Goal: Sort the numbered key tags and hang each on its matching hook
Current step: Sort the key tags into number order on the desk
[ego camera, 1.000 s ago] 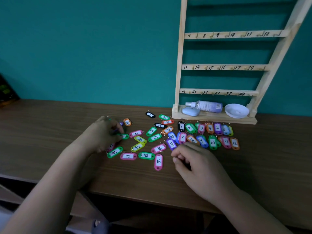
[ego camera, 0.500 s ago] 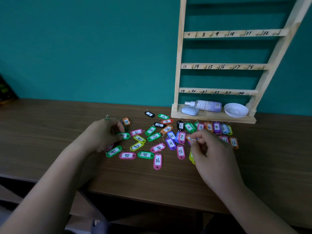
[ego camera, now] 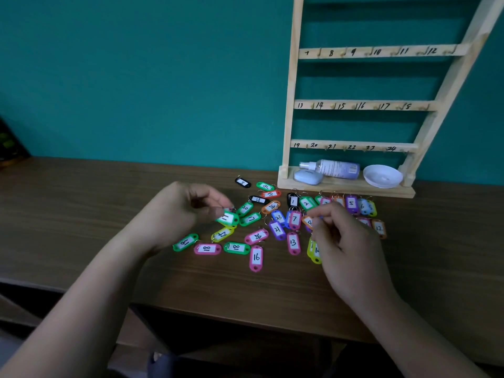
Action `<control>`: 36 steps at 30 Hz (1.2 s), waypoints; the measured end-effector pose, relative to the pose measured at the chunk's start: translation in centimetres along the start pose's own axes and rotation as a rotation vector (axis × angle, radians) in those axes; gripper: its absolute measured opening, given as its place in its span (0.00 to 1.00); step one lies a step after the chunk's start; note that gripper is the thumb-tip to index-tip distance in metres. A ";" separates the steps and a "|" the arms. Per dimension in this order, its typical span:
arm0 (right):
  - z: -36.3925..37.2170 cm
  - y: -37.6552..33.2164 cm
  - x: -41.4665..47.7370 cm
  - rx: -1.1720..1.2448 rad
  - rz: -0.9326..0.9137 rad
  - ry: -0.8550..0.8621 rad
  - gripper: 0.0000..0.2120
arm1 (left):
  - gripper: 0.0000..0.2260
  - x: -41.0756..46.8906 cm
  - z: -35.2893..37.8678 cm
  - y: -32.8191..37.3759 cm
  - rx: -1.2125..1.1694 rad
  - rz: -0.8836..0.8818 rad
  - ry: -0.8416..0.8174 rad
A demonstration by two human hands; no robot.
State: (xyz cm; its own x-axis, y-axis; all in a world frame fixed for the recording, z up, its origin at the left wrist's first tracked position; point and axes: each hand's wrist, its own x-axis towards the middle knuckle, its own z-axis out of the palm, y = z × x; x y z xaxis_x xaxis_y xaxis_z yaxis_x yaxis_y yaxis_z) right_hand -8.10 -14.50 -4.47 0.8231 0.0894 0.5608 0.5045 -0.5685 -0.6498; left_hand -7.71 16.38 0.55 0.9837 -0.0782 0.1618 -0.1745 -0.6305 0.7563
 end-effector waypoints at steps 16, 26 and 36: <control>0.3 -0.9 -0.6 0.018 -0.116 -0.211 0.02 | 0.09 0.4 4.1 1.8 -0.059 0.009 -0.309; 0.2 -0.8 -0.5 0.011 -0.110 -0.219 0.05 | 0.04 2.3 1.2 -2.3 0.276 -0.124 0.204; 0.4 -0.6 -0.5 0.001 -0.130 -0.214 0.05 | 0.06 3.2 1.8 -4.0 0.451 -0.165 0.109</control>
State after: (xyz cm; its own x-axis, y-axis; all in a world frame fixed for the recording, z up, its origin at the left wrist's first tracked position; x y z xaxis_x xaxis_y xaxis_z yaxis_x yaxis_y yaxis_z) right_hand -8.72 -13.92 -4.60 0.7880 0.3325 0.5182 0.6096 -0.5399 -0.5804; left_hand -3.83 17.29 -3.07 0.9823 0.1165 0.1465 0.0425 -0.9012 0.4314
